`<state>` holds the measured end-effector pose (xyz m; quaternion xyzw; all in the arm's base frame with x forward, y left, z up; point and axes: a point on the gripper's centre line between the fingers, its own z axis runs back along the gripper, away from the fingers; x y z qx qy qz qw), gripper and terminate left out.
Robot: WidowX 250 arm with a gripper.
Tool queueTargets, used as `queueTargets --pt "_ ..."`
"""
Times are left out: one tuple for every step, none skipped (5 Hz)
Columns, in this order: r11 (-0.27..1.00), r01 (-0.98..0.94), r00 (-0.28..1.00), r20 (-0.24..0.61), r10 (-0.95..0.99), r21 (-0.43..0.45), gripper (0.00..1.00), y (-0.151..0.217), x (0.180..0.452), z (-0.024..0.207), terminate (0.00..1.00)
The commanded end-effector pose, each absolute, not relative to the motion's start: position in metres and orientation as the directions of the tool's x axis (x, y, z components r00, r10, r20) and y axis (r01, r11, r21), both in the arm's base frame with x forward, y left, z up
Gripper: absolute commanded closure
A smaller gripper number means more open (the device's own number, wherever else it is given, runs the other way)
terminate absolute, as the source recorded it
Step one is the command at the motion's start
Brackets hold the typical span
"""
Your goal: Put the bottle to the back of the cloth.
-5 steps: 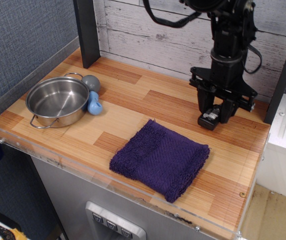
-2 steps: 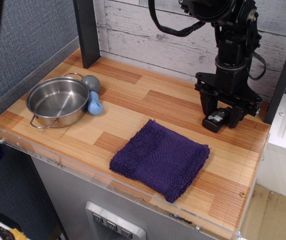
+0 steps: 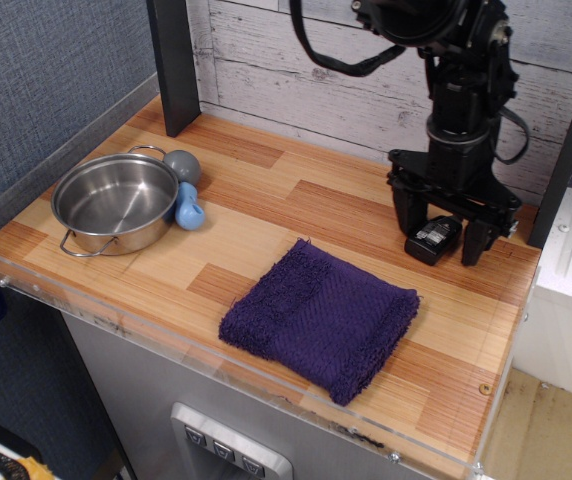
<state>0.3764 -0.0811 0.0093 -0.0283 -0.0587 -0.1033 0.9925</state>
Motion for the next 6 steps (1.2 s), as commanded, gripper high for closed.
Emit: queueTargets --pt "0.976 0.212 0.959 0.203 -0.196 -0.059 0.0 -0.074 0.375 0.06 0.0" --pt "0.974 0.213 0.949 0.253 -0.187 -0.076 0.0 -0.068 0.365 0.087 0.0" --pt "0.972 0.216 0.938 0.298 -0.179 -0.094 0.0 -0.064 0.351 0.114 0.0" --pt "0.97 0.225 0.923 0.339 -0.18 -0.096 0.0 -0.057 0.337 0.138 0.0" --pt "0.976 0.202 0.919 0.36 -0.161 -0.08 0.0 -0.047 0.318 0.154 0.0" --pt "0.976 0.202 0.919 0.36 -0.161 -0.08 0.0 -0.047 0.318 0.154 0.0"
